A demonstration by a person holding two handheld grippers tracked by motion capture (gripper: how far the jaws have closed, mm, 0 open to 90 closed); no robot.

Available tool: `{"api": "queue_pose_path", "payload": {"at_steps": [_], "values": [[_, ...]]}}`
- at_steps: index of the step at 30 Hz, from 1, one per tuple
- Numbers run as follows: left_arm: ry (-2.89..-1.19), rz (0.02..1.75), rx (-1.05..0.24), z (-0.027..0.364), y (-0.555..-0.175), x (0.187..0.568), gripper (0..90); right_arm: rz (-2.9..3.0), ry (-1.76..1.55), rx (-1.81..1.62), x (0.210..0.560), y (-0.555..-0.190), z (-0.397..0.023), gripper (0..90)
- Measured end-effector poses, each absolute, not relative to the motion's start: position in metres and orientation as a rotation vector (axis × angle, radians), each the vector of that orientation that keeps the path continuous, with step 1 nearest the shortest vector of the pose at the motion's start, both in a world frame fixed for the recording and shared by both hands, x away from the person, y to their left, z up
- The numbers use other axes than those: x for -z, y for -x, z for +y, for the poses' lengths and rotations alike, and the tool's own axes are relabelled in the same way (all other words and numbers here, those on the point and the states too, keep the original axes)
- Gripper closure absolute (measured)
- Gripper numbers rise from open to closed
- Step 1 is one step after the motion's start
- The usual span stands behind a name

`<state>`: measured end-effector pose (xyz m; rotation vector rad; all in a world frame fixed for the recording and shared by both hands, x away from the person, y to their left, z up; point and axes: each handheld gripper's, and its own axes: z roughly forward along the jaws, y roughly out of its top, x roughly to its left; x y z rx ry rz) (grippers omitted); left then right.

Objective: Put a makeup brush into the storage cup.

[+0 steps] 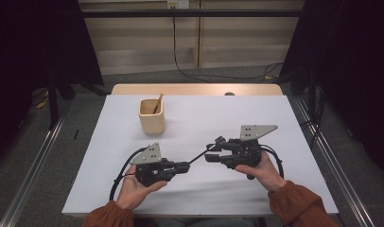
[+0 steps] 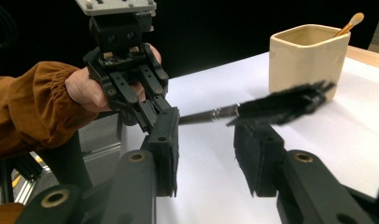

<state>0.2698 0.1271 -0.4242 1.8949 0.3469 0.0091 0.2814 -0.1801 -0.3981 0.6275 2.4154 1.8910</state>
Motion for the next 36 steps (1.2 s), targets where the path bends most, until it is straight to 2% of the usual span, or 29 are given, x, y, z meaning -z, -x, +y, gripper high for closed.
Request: {"api": "queue_pose_path", "payload": {"at_steps": [5, 10, 13, 36], "values": [[-1.905, 0.341, -0.004, 0.126, -0.269, 0.427, 85.5, 2.431, -0.613, -1.89, 0.399, -0.281, -0.179, 69.2], [-1.915, 0.336, -0.003, 0.124, -0.269, 0.429, 85.5, 2.427, -0.623, -1.917, 0.399, -0.282, -0.18, 70.9], [-1.92, 0.328, 0.003, 0.122, -0.269, 0.43, 85.5, 2.428, -0.628, -1.926, 0.399, -0.282, -0.18, 74.7], [-1.943, 0.339, -0.03, 0.115, -0.272, 0.437, 83.0, 2.428, -0.638, -2.033, 0.397, -0.284, -0.177, 84.7]]}}
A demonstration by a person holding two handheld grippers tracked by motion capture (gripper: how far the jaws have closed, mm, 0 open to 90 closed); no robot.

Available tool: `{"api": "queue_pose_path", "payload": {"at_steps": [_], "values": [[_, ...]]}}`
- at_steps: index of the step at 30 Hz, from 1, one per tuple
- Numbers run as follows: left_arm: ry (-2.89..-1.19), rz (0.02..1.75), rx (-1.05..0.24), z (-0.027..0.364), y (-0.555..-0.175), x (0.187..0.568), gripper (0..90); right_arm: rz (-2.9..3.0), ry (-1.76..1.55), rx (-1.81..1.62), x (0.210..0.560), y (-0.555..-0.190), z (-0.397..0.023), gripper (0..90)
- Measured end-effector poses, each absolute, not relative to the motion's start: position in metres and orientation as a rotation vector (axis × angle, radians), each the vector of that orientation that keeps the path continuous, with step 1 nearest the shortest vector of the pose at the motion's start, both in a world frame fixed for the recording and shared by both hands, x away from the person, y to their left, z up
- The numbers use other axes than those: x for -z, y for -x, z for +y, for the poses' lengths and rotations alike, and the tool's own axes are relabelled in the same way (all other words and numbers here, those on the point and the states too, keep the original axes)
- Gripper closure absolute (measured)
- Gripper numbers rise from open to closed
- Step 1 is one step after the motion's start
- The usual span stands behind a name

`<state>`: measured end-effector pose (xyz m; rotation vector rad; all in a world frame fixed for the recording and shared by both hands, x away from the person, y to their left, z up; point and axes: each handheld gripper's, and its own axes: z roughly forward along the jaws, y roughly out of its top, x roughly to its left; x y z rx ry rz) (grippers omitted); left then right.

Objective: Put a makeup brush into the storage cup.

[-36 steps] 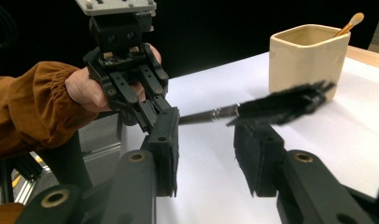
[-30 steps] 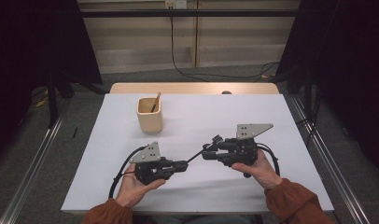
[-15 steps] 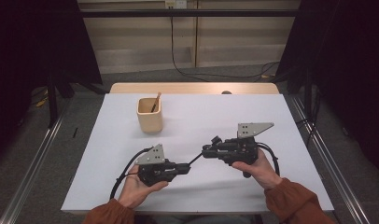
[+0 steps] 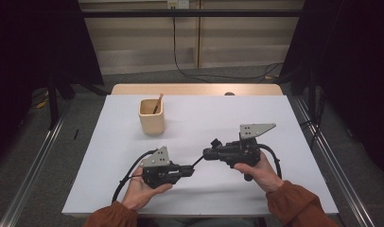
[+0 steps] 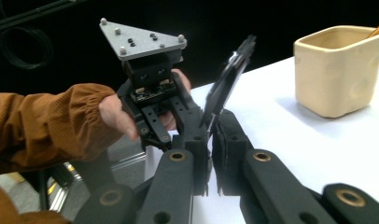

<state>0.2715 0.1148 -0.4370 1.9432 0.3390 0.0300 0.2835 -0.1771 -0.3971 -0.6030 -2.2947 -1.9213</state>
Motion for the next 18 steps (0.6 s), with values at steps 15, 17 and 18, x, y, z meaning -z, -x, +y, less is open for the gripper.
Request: {"api": "queue_pose_path", "payload": {"at_steps": [15, 17, 18], "values": [[-1.881, 0.427, -0.104, 0.123, -0.271, 0.432, 49.8, -2.313, 0.633, 1.943, 0.39, -0.286, -0.181, 85.1], [-1.865, 0.452, -0.123, 0.126, -0.271, 0.431, 44.1, -2.315, 0.633, 1.942, 0.389, -0.286, -0.183, 85.1], [-1.865, 0.46, -0.131, 0.127, -0.271, 0.43, 40.0, -2.317, 0.635, 1.942, 0.389, -0.286, -0.184, 85.1]]}}
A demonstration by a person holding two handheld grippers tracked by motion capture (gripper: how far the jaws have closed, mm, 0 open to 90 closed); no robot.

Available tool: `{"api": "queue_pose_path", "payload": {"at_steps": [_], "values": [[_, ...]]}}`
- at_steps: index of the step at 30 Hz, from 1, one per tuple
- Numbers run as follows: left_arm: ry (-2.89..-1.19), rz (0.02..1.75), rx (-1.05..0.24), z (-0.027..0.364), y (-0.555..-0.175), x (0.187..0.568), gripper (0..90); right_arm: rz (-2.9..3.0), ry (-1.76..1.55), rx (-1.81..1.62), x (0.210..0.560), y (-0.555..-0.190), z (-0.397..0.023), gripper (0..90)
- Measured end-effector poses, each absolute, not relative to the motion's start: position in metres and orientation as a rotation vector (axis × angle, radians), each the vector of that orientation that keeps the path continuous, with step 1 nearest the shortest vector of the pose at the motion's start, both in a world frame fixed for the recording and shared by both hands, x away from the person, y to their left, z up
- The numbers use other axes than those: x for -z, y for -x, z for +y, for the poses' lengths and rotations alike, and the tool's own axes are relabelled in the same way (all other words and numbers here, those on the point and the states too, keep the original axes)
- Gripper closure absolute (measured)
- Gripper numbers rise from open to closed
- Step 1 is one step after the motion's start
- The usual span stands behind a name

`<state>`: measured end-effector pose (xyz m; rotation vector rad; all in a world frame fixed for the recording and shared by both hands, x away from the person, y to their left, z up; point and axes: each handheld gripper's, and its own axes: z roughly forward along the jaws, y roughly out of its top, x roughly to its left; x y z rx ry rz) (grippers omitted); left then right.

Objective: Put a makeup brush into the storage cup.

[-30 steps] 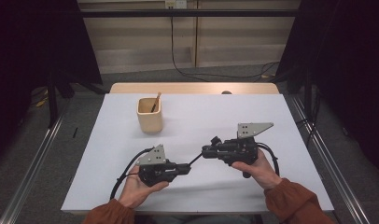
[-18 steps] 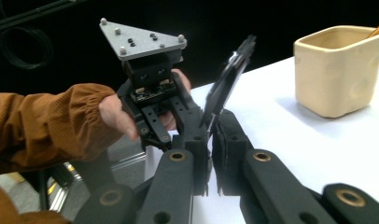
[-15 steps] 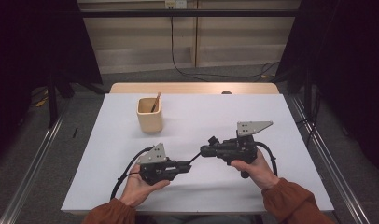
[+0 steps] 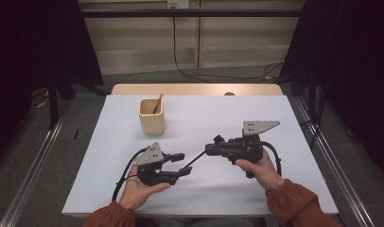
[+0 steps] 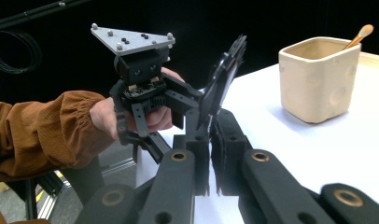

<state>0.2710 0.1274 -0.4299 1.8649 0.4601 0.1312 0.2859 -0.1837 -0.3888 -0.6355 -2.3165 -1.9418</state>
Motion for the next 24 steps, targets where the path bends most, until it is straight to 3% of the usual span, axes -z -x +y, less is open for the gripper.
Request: {"api": "queue_pose_path", "payload": {"at_steps": [9, 12, 24], "values": [[-1.824, 0.524, -0.112, 0.138, -0.273, 0.425, 5.9, -2.328, 0.641, 1.936, 0.385, -0.287, -0.192, 85.1], [-1.816, 0.496, -0.106, 0.14, -0.273, 0.424, 2.2, -2.332, 0.649, 1.923, 0.384, -0.288, -0.194, 85.1], [-1.824, 0.493, -0.134, 0.14, -0.273, 0.423, 2.2, -2.395, 0.65, 1.827, 0.374, -0.297, -0.194, 85.1]]}}
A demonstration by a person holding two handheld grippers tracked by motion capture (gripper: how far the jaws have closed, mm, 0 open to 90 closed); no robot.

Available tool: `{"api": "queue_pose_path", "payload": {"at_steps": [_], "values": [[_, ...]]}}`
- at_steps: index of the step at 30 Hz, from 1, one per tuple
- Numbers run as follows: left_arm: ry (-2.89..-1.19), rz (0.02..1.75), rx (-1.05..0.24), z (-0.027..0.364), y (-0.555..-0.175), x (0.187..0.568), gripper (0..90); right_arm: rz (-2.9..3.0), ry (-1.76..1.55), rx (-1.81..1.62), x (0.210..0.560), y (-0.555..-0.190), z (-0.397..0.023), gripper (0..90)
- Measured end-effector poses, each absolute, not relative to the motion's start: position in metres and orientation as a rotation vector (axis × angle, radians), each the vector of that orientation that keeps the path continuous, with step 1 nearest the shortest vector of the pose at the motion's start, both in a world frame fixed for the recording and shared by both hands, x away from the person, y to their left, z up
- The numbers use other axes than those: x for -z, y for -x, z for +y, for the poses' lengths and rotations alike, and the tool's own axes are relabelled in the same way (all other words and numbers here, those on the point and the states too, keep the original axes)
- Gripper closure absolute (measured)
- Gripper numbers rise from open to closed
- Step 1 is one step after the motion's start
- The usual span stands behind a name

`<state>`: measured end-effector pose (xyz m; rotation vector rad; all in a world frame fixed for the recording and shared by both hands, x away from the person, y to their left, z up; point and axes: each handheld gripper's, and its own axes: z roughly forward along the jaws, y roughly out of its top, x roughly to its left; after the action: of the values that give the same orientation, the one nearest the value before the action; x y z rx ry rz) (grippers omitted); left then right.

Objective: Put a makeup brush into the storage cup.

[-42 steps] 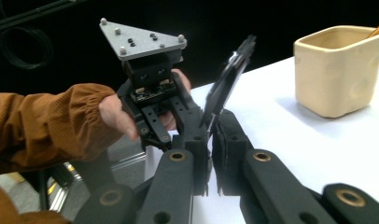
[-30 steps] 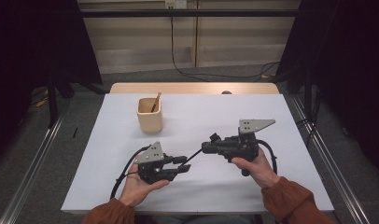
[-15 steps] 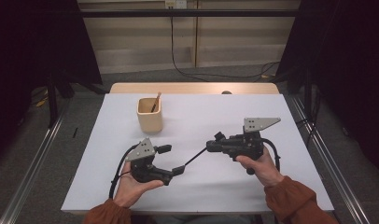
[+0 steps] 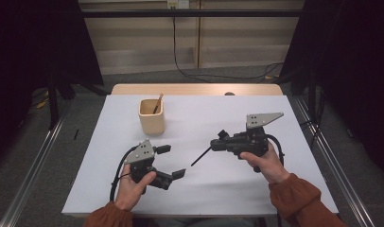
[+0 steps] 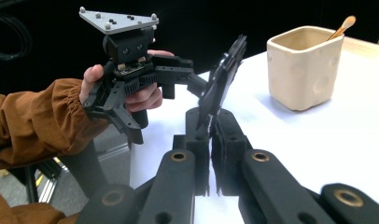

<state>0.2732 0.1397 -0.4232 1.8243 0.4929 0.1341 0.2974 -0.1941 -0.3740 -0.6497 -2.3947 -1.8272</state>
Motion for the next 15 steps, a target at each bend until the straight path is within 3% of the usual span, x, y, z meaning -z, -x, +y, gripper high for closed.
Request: {"api": "queue_pose_path", "payload": {"at_steps": [15], "values": [[-1.809, 0.508, -0.148, 0.134, -0.272, 0.425, 2.6, -2.53, 0.649, 1.679, 0.365, -0.308, -0.187, 85.1]]}}
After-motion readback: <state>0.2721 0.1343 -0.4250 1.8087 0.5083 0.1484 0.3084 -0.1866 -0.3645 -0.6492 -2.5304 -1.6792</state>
